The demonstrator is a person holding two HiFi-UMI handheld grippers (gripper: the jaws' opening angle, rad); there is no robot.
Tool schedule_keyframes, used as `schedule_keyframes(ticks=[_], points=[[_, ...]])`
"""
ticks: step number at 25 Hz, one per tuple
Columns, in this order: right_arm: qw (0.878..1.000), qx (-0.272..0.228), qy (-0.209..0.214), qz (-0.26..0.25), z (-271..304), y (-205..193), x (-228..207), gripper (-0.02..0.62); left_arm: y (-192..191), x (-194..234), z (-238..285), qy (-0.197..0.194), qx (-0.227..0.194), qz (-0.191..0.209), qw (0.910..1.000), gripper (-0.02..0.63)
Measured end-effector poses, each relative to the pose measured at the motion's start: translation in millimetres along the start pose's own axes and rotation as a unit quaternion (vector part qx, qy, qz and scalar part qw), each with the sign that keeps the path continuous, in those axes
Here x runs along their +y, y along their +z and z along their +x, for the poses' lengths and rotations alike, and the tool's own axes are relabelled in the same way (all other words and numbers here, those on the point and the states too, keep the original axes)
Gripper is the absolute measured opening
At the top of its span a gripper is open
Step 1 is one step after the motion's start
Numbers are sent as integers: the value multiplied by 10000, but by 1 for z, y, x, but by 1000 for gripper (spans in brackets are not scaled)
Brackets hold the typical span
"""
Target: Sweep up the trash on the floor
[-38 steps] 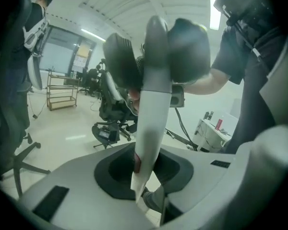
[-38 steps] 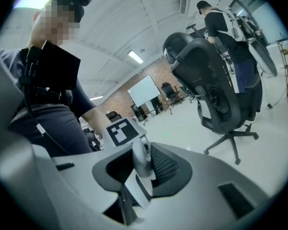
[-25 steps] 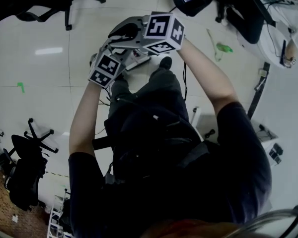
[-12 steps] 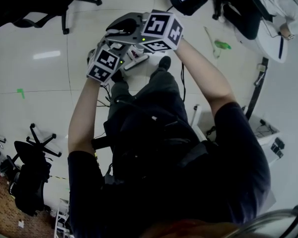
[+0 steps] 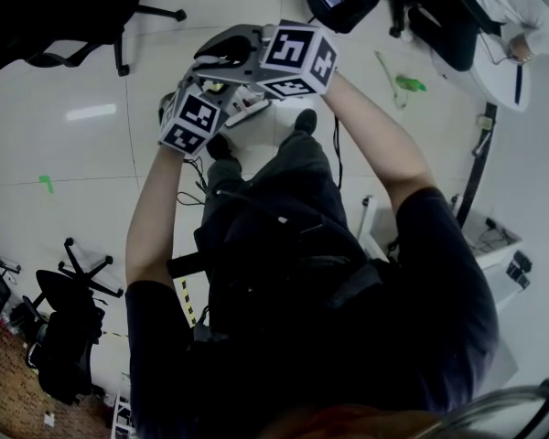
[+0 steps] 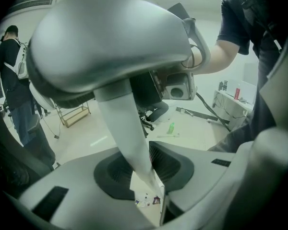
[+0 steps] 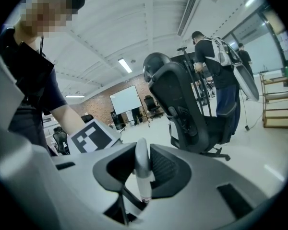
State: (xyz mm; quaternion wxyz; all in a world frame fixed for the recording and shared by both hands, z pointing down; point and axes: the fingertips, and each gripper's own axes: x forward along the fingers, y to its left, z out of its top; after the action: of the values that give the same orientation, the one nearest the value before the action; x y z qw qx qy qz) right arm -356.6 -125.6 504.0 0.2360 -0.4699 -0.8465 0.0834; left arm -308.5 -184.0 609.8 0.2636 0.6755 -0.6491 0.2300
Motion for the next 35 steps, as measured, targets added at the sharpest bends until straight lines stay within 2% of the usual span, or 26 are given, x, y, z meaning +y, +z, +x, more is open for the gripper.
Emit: schedule_keyframes(ticks=[12,25,32,35], points=[[9999,-82,-82,-95,-26,4,0,100,20,-8,10,-188,197,421,9987,84],[9997,18,-52,-222,-36,9,11,100,30,-16,6,-265,243,554,9978,83],[9999,-83,62,-50,-41,14,24,101,35,-28,-5,-573,278,132,9979,80],[9997,-193,104,45,-46,24,35,101,43,-34,-16,-665,260,115,9974,80]])
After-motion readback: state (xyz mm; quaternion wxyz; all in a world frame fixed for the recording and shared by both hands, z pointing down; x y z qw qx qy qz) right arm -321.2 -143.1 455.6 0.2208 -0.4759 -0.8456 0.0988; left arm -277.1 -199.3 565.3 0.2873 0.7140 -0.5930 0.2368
